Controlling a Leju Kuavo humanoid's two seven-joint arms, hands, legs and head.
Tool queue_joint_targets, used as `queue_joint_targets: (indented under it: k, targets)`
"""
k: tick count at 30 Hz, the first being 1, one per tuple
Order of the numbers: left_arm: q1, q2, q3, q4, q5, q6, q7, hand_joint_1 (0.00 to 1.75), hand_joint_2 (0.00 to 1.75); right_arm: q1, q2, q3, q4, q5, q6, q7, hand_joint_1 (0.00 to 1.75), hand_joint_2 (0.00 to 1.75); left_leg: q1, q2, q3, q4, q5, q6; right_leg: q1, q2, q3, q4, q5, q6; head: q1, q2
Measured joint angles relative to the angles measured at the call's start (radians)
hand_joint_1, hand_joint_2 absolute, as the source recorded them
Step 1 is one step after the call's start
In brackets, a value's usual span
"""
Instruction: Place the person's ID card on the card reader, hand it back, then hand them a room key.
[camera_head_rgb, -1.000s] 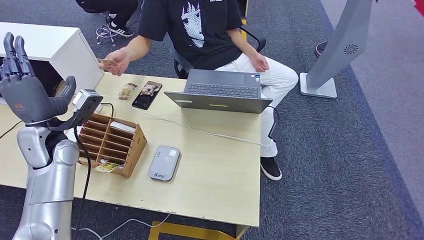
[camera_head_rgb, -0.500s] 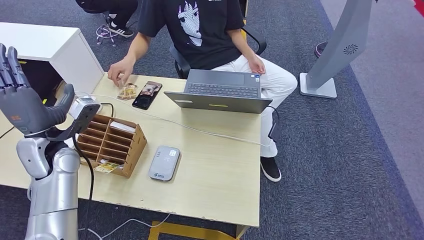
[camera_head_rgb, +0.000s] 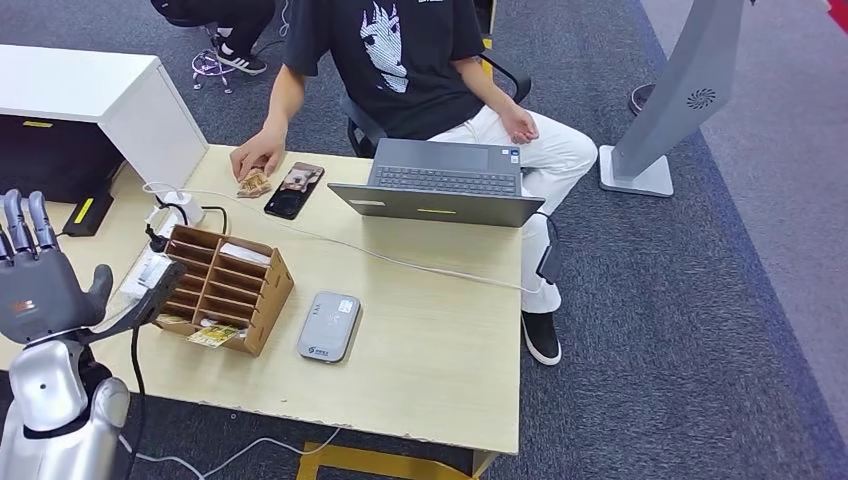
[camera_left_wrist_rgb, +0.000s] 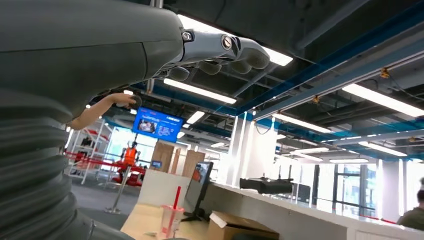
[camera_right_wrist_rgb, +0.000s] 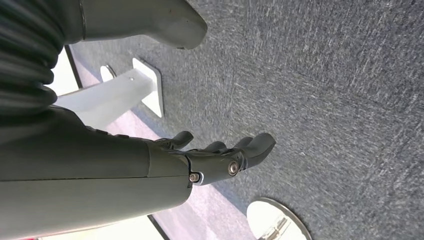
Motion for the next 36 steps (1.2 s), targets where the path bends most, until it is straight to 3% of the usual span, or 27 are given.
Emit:
queue_joint_targets:
  k: [6, 12, 20, 28, 36]
  targets:
    - [0.162, 0.003, 0.023, -0.112, -0.013, -0.027, 0.076, 0.0, 1.75, 0.007, 0.0, -0.021, 0.0, -0.01, 0.0, 0.004, 0.0, 1.75, 0.0, 0.0, 0.0, 0.0, -0.001, 0.0, 0.0, 0.0, 0.0, 0.0, 0.0, 0.0, 0.0, 0.0]
    - [0.256, -0.008, 0.113, -0.144, -0.011, -0.047, 0.072, 0.0, 1.75, 0.008, 0.0, -0.028, 0.001, -0.006, 0.001, 0.009, 0.0, 1.75, 0.0, 0.0, 0.0, 0.0, -0.001, 0.0, 0.0, 0.0, 0.0, 0.0, 0.0, 0.0, 0.0, 0.0]
    - [0.297, -0.041, 0.193, -0.15, -0.01, -0.108, 0.047, 0.0, 1.75, 0.008, 0.0, -0.03, 0.001, 0.008, 0.005, 0.015, 0.0, 1.75, 0.0, 0.0, 0.001, 0.0, -0.001, 0.0, 0.0, -0.001, 0.001, 0.0, 0.0, 0.0, 0.0, 0.0]
    - [0.318, -0.116, 0.415, -0.126, -0.01, -0.179, -0.072, 0.0, 1.75, 0.008, 0.003, -0.03, 0.001, 0.027, 0.009, 0.023, 0.0, 1.75, 0.0, -0.001, 0.0, 0.0, -0.001, 0.0, 0.0, -0.001, 0.001, 0.0, -0.001, 0.0, 0.0, 0.0]
    - [0.316, -0.166, 0.576, -0.044, -0.013, -0.292, -0.107, 0.0, 1.75, 0.007, 0.006, -0.03, 0.001, 0.047, 0.022, 0.029, 0.0, 1.75, 0.0, -0.001, 0.0, 0.0, -0.001, 0.0, 0.0, -0.002, 0.001, 0.0, -0.002, 0.0, 0.0, 0.0]
